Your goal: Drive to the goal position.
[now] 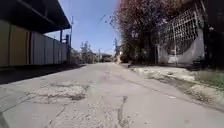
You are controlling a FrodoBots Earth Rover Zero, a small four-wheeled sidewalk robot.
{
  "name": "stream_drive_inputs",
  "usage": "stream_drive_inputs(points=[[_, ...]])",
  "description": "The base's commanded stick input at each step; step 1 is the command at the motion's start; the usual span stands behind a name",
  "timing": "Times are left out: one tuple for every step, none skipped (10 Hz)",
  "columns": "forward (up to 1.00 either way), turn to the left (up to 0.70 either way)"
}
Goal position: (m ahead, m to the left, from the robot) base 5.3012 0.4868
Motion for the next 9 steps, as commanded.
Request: stream_drive_inputs(points=[[0.85,0.0],[0.85,0.0],[0.85,0.0],[0.85,-0.06],[0.85,-0.15],[0.85,-0.24],[0.85,-0.06],[0.85,-0.01],[0.85,-0.03]])
